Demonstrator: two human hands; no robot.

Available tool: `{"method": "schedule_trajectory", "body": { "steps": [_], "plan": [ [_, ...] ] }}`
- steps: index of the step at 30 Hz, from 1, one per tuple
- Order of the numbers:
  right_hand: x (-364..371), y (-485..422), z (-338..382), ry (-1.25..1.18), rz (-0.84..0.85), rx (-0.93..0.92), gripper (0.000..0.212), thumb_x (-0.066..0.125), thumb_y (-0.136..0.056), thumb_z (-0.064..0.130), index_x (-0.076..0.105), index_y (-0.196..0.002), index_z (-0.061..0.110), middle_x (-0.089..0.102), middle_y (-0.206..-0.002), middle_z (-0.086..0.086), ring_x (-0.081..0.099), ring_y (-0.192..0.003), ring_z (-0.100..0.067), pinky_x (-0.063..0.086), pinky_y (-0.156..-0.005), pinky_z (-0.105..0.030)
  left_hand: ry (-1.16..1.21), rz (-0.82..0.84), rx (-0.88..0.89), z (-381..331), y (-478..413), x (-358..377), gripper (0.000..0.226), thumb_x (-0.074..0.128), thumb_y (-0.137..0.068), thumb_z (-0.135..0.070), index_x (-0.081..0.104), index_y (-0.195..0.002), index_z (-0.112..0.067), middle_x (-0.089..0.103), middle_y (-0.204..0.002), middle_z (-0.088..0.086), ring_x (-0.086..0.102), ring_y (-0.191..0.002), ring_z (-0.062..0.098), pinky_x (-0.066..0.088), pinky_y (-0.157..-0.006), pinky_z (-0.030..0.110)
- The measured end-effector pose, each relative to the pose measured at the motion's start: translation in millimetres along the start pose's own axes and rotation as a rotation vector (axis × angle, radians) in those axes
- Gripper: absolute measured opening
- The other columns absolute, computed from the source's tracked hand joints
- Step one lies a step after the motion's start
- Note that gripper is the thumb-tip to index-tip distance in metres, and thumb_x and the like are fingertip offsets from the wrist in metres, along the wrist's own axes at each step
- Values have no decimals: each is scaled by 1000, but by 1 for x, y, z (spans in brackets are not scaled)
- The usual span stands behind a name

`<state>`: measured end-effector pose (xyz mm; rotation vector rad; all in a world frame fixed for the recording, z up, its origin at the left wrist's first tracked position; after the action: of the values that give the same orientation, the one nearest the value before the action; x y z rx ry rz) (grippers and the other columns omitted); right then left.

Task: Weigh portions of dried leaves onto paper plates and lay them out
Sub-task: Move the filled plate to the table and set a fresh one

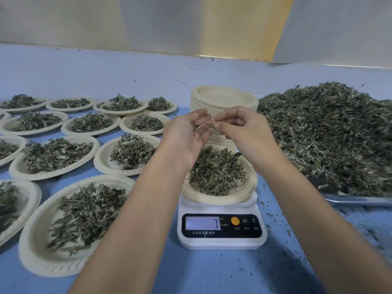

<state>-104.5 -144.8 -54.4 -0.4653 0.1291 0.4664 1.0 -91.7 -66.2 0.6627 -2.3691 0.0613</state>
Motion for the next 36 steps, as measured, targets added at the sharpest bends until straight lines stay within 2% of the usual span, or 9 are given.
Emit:
{"method": "schedule_trajectory", "body": {
  "steps": [3,7,9,12,16,24,28,32,36],
  "plan": [
    [0,1,1,12,-13,-32,19,71,-78,1,65,-76,19,69,-67,8,62,-68,-5,52,-74,-23,-2,27,-26,1,3,4,20,40,-97,-2,59,-93,-1,61,-88,10,59,-85,21,51,-83,30],
    [-1,2,1,105,-38,-44,16,74,-76,7,72,-74,23,74,-83,-6,67,-83,-24,53,-88,-44,67,80,-68,3,8,9,21,37,-97,2,57,-92,4,59,-89,16,60,-107,34,52,-85,32],
    [-3,1,1,112,-37,-37,16,74,-77,9,74,-75,24,74,-81,-4,67,-84,-23,54,-87,-40,71,85,-59,3,7,11,23,34,-96,6,56,-96,7,58,-91,17,59,-106,33,51,-86,33],
    [-6,0,3,-35,-20,-29,15,71,-80,3,73,-79,18,72,-71,6,66,-71,-3,51,-72,-17,28,80,-17,4,6,14,28,31,-93,12,57,-103,6,57,-87,15,58,-84,19,54,-81,30],
    [-15,-1,2,-109,-65,-23,12,68,-84,3,74,-81,14,70,-64,11,61,-61,6,43,-59,-7,13,80,-24,12,6,24,30,31,-93,12,59,-84,4,55,-75,11,55,-69,13,53,-73,22],
    [-55,-1,-15,-161,-327,75,16,59,-90,4,71,-97,9,70,-86,-4,61,-71,-5,52,-73,-21,-43,155,-82,42,-2,73,34,28,-89,15,57,-77,2,54,-71,10,51,-60,13,47,-64,18],
    [-82,3,-31,-185,-525,154,20,51,-90,6,68,-99,12,68,-92,-5,61,-80,-16,52,-81,-38,-66,202,-148,72,-6,105,37,25,-90,16,55,-110,5,59,-90,16,61,-73,16,46,-58,18],
    [-109,5,-51,-334,-675,319,16,48,-90,16,64,-89,15,62,-69,-2,53,-62,-16,42,-67,-35,-185,203,-208,107,-11,130,6,51,-92,-3,50,-87,-7,43,-51,1,39,-36,7,33,-36,16],
    [-138,10,-64,-387,-771,407,22,45,-93,24,64,-96,16,61,-76,3,59,-68,-14,48,-66,-32,-320,204,-315,134,-13,146,36,61,-85,-45,45,-67,-17,39,-55,-4,39,-42,8,32,-44,22]
  ]
}}
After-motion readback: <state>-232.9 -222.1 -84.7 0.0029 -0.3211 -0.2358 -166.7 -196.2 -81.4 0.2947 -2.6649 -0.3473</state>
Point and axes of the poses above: each hand's wrist, its own y-axis away from the middle knuckle, its own x-axis out of the palm, z = x × y, the point moved 4 cm from there along -y, towards the middle knuckle
